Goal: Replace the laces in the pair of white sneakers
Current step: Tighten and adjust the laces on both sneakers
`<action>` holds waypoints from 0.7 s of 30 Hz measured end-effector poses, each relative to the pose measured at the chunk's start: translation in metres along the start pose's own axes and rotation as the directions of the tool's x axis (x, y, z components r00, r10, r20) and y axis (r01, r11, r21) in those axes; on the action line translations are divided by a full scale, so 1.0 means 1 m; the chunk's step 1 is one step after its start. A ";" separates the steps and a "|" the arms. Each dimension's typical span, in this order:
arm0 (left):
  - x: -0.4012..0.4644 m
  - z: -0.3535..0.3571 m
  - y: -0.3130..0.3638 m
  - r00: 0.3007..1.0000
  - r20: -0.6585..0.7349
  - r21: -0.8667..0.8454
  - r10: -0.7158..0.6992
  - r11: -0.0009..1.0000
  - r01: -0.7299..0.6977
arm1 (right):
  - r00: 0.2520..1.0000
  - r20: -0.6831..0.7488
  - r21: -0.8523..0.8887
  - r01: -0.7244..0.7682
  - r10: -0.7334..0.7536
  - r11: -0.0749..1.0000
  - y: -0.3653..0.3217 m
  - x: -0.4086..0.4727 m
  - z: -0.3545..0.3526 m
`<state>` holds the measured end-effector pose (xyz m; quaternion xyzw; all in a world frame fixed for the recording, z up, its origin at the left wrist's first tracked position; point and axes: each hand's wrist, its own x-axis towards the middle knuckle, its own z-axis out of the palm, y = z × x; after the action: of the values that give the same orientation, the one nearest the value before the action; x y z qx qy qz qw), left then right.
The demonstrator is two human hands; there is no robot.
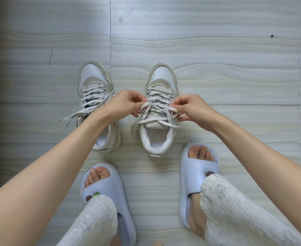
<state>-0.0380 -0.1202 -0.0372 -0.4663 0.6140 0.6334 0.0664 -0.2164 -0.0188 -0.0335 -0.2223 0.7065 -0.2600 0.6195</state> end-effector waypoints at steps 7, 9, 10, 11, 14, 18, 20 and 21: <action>0.001 -0.002 0.000 0.998 0.055 0.125 0.012 0.992 -0.019 | 0.999 -0.015 -0.153 0.033 -0.036 0.988 0.002 0.002 0.010; -0.001 -0.002 0.002 0.994 0.108 0.183 0.017 0.982 -0.036 | 0.997 0.028 -0.323 0.077 -0.071 0.943 -0.001 0.001 0.008; -0.001 -0.001 0.002 0.992 0.126 0.227 0.027 0.972 -0.056 | 0.993 0.056 -0.399 0.114 -0.100 0.910 -0.002 0.000 0.008; -0.001 0.001 0.002 0.990 0.132 0.271 0.044 0.959 -0.078 | 0.988 0.077 -0.456 0.151 -0.130 0.877 -0.004 0.000 0.007; -0.004 0.007 0.007 0.988 0.091 0.341 0.122 0.929 -0.146 | 0.971 0.097 -0.514 0.239 -0.221 0.824 -0.011 -0.002 0.006; -0.005 0.006 0.005 0.988 0.013 0.215 0.154 0.964 -0.153 | 0.967 0.024 -0.348 0.248 -0.255 0.904 -0.011 -0.001 0.006; -0.006 0.003 0.002 0.994 0.007 0.100 0.108 0.989 -0.108 | 0.977 -0.004 -0.189 0.210 -0.215 0.959 -0.009 0.000 0.002; -0.007 0.003 0.000 0.996 0.009 0.070 0.087 0.994 -0.087 | 0.983 0.010 -0.150 0.182 -0.183 0.972 -0.006 -0.001 0.001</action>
<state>-0.0357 -0.1144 -0.0327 -0.4346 0.6554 0.6151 0.0569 -0.2157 -0.0233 -0.0291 -0.3318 0.7021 -0.2622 0.5729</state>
